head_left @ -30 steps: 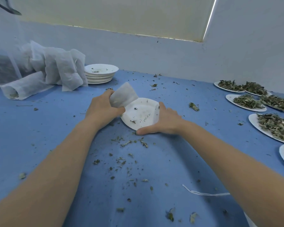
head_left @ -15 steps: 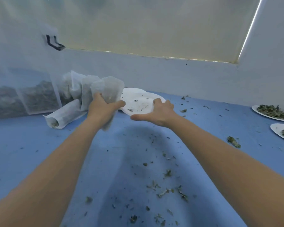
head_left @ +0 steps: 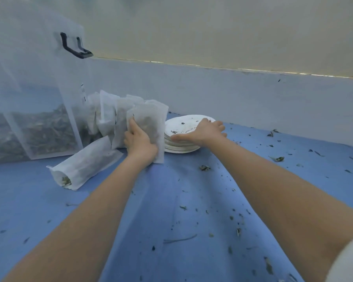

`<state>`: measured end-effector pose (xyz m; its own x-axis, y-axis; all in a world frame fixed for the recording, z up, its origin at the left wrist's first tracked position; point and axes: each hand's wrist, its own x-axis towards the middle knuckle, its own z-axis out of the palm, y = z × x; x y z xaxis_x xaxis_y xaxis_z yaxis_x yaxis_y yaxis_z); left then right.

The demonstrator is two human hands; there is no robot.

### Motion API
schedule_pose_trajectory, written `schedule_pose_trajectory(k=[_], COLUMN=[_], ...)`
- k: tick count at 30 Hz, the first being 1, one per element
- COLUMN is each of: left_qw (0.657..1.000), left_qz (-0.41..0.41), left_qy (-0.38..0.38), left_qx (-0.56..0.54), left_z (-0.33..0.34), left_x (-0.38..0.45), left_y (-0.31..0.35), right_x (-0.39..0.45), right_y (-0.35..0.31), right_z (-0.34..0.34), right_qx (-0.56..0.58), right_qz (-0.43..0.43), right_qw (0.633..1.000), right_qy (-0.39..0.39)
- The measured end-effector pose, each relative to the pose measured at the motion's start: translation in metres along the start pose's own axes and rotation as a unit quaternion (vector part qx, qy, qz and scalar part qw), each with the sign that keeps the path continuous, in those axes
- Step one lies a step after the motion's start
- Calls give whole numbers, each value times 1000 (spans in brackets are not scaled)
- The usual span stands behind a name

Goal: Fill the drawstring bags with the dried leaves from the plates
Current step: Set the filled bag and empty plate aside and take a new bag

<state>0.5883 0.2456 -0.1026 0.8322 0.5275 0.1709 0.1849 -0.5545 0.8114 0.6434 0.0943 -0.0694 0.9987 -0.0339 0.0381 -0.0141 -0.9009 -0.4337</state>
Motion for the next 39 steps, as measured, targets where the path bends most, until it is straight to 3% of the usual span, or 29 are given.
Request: schedule_pose_trajectory(k=[8, 16, 25, 33, 39], left_qw=[997, 990, 977, 933, 881], left_qz=[-1, 49, 172, 276, 337], left_qy=[43, 69, -90, -222, -326], left_qx=[67, 113, 92, 67, 58], left_z=[-4, -42, -41, 3, 51], left_x=[-10, -104, -245, -376, -473], left_y=[10, 38, 72, 124, 164], right_x=[-19, -129, -257, -357, -418], right_y=[-2, 17, 74, 185, 281], right_z=[4, -31, -77, -134, -175], right_qx=[-33, -22, -17, 11, -38], right_qz=[-68, -122, -70, 36, 108], right_qw=[997, 991, 997, 997, 991], right_qy=[26, 42, 42, 61, 63])
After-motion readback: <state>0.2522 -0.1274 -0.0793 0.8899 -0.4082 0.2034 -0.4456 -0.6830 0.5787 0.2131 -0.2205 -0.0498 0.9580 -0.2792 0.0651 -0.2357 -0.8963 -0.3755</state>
